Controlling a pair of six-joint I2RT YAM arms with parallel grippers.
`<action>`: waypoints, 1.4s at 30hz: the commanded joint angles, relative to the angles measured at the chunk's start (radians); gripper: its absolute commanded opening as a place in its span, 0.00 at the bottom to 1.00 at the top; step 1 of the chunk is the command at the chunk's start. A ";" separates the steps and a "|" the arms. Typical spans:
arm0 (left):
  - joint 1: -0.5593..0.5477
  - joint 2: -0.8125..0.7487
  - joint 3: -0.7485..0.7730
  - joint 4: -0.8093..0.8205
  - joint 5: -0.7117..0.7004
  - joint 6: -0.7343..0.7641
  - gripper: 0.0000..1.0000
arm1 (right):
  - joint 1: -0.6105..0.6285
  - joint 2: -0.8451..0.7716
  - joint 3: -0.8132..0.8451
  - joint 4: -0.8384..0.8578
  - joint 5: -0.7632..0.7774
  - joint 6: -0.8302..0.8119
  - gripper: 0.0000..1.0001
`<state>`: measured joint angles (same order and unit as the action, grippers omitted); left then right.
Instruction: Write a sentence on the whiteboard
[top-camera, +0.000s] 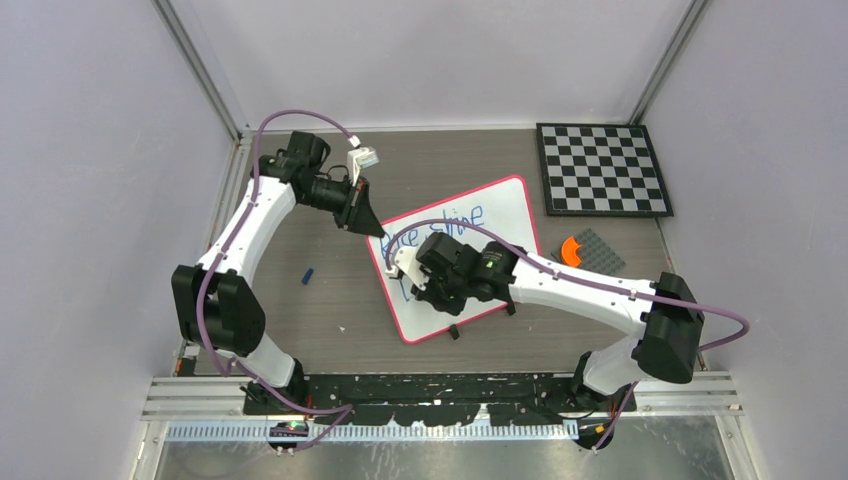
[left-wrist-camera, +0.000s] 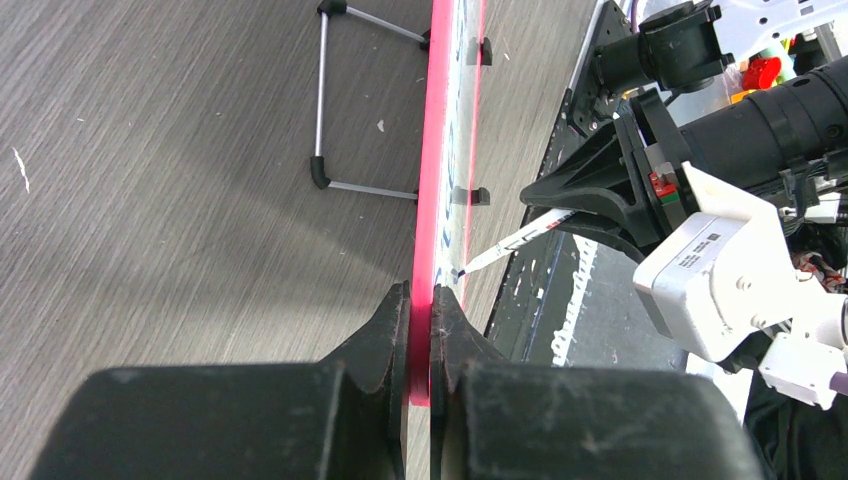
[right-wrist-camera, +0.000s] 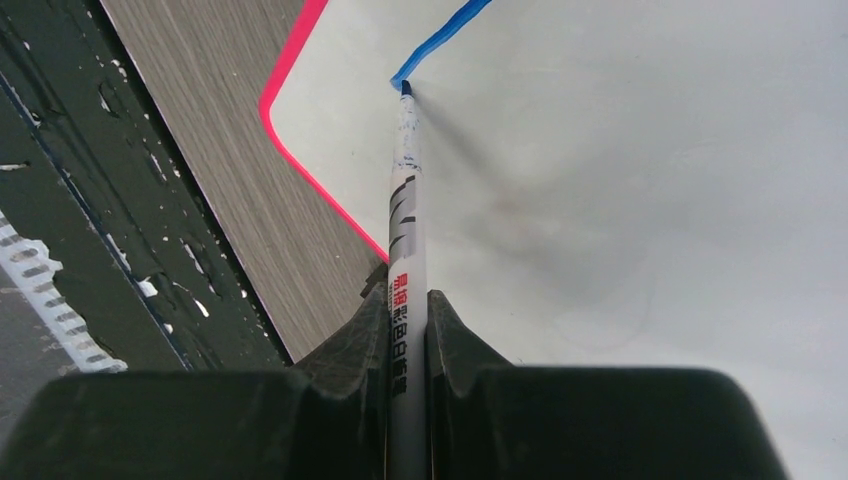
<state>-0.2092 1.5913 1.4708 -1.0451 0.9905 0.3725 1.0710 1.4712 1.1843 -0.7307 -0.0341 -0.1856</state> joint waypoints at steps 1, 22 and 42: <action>-0.013 0.007 -0.014 0.028 -0.099 0.017 0.00 | -0.001 0.001 0.061 0.027 0.078 -0.012 0.00; -0.013 0.002 -0.013 0.026 -0.097 0.017 0.00 | -0.024 -0.036 0.068 -0.016 0.109 -0.031 0.00; -0.013 0.007 -0.009 0.025 -0.098 0.016 0.00 | -0.006 0.001 0.033 -0.018 0.048 -0.011 0.00</action>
<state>-0.2092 1.5913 1.4708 -1.0462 0.9894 0.3733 1.0599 1.4704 1.2133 -0.7708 -0.0051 -0.2070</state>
